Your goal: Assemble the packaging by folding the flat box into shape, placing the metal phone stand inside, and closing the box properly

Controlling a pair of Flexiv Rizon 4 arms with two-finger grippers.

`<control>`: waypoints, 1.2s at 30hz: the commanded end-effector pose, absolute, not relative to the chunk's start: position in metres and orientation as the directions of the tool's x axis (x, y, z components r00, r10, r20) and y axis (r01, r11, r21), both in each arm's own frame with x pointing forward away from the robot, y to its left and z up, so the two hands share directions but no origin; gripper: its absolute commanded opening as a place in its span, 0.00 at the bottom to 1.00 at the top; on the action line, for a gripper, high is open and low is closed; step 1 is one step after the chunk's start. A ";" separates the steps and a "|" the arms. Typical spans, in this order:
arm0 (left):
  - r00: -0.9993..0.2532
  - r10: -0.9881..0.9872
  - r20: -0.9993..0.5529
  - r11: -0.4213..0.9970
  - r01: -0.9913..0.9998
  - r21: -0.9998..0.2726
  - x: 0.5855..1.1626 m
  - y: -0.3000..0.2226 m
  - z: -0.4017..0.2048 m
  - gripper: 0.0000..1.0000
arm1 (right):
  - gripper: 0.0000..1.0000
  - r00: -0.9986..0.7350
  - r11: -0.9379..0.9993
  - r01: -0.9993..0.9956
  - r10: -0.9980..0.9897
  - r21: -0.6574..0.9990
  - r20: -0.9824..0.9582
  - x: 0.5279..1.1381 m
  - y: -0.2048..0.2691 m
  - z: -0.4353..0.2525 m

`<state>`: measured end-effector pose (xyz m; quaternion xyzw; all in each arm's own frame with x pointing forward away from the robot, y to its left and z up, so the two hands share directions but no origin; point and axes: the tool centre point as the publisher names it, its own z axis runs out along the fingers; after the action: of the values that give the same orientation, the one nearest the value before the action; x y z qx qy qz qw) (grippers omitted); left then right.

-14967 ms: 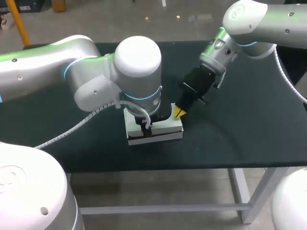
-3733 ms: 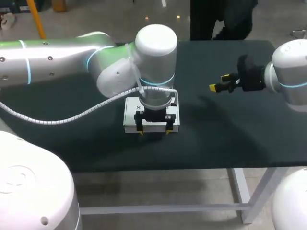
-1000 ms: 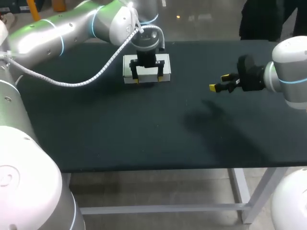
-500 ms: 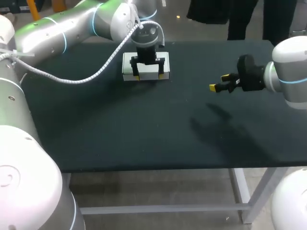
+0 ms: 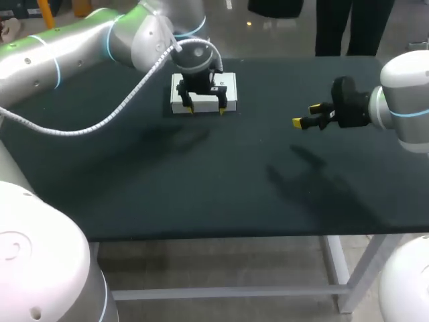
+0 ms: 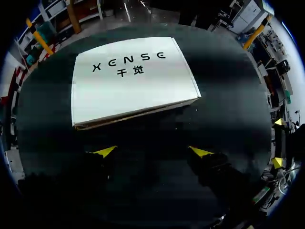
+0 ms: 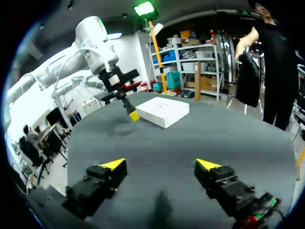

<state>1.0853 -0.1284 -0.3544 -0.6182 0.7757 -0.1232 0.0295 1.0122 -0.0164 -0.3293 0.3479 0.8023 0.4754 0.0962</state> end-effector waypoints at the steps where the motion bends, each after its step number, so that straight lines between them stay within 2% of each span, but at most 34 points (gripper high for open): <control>1: -0.286 -0.950 0.125 0.212 -0.885 -0.414 1.050 -0.109 -0.343 1.00 | 1.00 -0.743 0.303 0.464 0.645 0.833 0.179 1.012 -0.018 -0.330; 6: -0.354 -0.928 0.119 0.259 -0.840 -0.477 1.040 -0.102 -0.338 1.00 | 1.00 -0.743 0.303 0.464 0.645 0.833 0.179 1.012 -0.018 -0.330; 20: -0.523 -0.845 0.112 0.383 -0.738 -0.556 1.024 -0.087 -0.329 1.00 | 1.00 -0.743 0.303 0.464 0.645 0.833 0.179 1.012 -0.018 -0.330; 26: -0.620 -0.769 0.157 0.427 -0.681 -0.596 1.027 -0.076 -0.319 1.00 | 1.00 -0.743 0.303 0.464 0.645 0.833 0.179 1.012 -0.018 -0.330; 36: -0.757 -0.641 0.131 0.507 -0.545 -0.668 1.027 -0.057 -0.307 1.00 | 1.00 -0.743 0.303 0.464 0.645 0.833 0.179 1.012 -0.018 -0.330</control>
<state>1.0296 -0.0661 -0.3070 -0.3550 0.8714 -0.3308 0.0719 1.0123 -0.0164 -0.3293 0.3479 0.8023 0.4755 0.0961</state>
